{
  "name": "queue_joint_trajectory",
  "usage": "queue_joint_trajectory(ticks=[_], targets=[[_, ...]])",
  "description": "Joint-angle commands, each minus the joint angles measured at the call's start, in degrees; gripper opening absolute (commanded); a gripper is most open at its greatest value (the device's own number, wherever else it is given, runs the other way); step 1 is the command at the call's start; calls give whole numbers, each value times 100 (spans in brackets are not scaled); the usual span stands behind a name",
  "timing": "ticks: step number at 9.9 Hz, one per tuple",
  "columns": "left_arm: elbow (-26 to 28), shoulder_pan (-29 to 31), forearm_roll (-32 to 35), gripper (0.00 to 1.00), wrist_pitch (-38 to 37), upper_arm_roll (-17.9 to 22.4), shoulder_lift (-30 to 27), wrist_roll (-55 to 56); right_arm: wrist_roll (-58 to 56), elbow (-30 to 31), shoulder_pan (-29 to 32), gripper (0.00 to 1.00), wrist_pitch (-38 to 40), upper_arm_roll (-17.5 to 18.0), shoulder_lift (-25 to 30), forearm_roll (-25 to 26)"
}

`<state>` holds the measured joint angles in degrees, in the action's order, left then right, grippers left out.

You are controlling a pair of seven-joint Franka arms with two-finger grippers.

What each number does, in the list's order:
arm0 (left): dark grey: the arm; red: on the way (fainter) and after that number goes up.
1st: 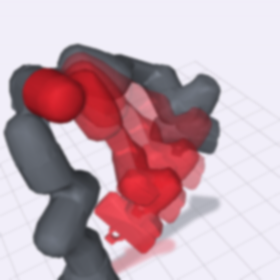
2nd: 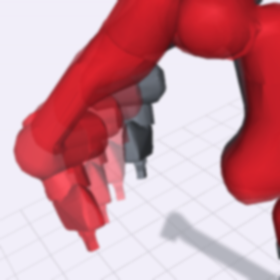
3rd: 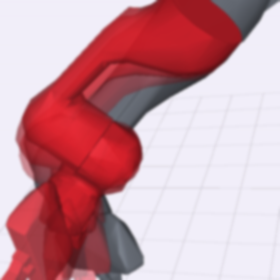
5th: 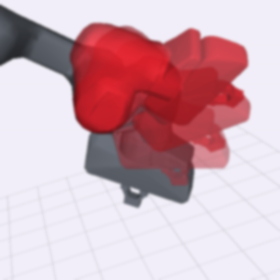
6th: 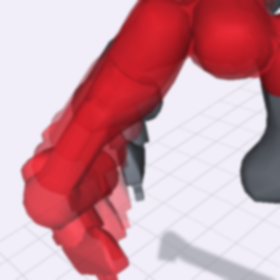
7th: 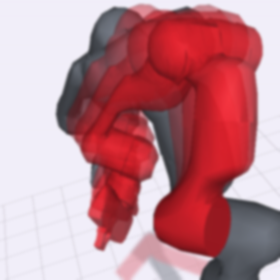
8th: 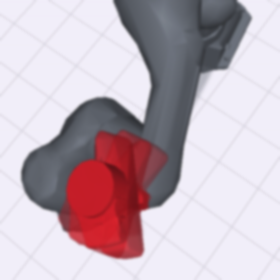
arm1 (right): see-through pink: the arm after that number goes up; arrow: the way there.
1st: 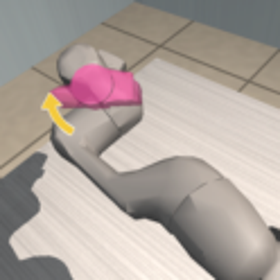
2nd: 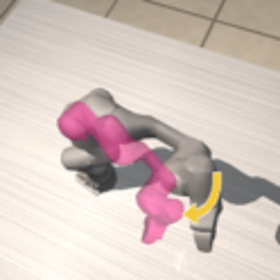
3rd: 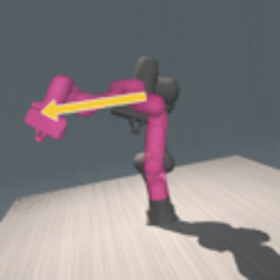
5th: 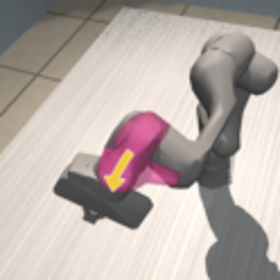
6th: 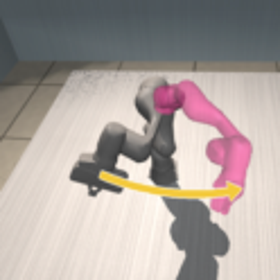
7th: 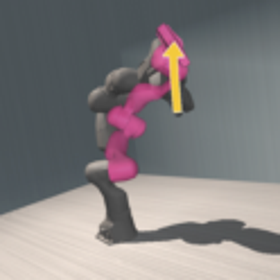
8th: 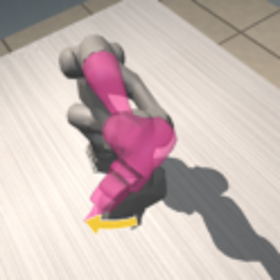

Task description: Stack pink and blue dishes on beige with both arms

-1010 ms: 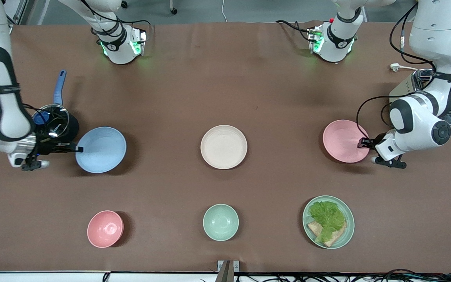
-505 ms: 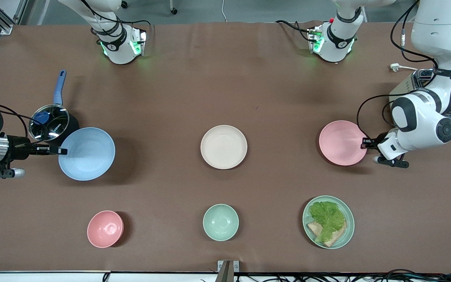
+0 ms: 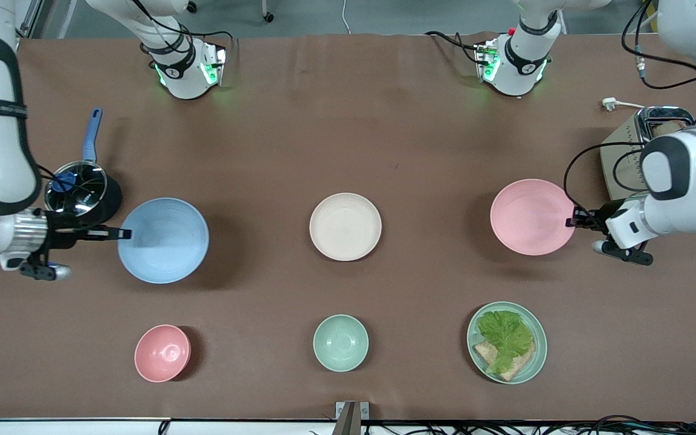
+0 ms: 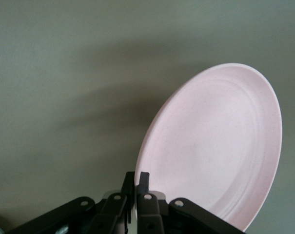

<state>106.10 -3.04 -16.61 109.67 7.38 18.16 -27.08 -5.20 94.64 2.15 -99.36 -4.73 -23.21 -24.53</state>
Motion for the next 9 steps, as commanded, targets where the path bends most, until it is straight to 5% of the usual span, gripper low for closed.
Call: queue_joint_trajectory(ticks=[1,5,9], targets=[[-98,-47,-472,1,-69,-594,117,385,562,125,-293,1,-22,-19,194,63],[-72,-135,-528,1,981,-1947,599,2474,1222,134,-768,1,-163,-10,185,-16],[-80,-793,-281,1,2407,-2441,1136,4313,1434,186,-962,1,-304,-10,185,-60]])
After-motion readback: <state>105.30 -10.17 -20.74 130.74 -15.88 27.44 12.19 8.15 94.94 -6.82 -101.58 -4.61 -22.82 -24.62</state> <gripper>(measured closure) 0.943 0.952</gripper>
